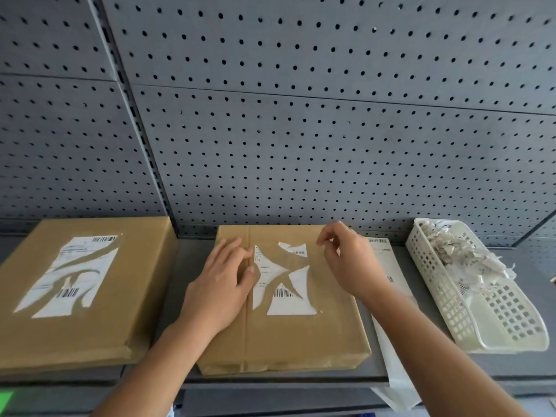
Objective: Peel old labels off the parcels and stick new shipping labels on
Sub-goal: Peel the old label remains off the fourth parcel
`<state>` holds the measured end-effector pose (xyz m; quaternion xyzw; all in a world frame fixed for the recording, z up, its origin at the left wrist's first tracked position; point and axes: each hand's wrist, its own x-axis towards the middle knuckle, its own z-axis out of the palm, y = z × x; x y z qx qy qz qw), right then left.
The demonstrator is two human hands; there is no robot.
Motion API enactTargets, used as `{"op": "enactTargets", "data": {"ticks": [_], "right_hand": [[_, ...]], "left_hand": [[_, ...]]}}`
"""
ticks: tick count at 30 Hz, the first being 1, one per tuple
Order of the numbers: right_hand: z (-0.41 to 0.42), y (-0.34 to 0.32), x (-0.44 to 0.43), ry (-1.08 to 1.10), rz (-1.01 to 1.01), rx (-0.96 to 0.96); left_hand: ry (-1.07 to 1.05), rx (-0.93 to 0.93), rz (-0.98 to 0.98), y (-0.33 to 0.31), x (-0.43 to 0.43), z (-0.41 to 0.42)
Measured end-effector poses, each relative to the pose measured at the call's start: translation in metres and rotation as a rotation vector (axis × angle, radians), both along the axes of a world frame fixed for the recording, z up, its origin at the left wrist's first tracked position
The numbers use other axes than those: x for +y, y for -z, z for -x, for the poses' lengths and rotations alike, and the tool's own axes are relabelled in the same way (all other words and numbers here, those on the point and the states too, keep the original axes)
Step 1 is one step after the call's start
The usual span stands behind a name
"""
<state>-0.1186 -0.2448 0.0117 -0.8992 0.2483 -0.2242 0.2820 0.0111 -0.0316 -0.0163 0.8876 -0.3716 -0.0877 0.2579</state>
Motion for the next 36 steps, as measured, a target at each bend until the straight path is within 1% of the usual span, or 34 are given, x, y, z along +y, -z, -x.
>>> {"op": "enactTargets", "data": {"ticks": [4,7,16,18,22,28,32,36], "right_hand": [[-0.018,0.013,0.007,-0.011,-0.027,0.021],[-0.024,0.019,0.006,0.010,-0.032,-0.003],[-0.027,0.027,0.012,0.029,0.108,-0.026],[-0.027,0.029,0.010,0.026,0.092,-0.039],[-0.024,0.027,0.005,0.038,-0.020,-0.067],[-0.027,0.030,0.008,0.009,0.030,-0.055],[-0.024,0.029,0.005,-0.016,-0.024,-0.075],[-0.025,0.030,0.006,-0.010,-0.011,-0.078]], "left_hand": [[-0.005,0.013,0.003,-0.003,0.000,0.001],[-0.007,0.013,0.006,-0.003,0.000,0.001],[-0.002,-0.002,0.005,-0.003,0.000,0.001],[0.000,-0.005,0.005,-0.003,0.000,0.001],[0.004,-0.015,0.011,-0.003,0.001,0.001],[-0.001,-0.015,0.025,-0.002,0.001,0.001],[0.002,-0.019,0.018,-0.003,0.000,0.001],[0.000,-0.023,0.011,-0.003,0.000,0.001]]}}
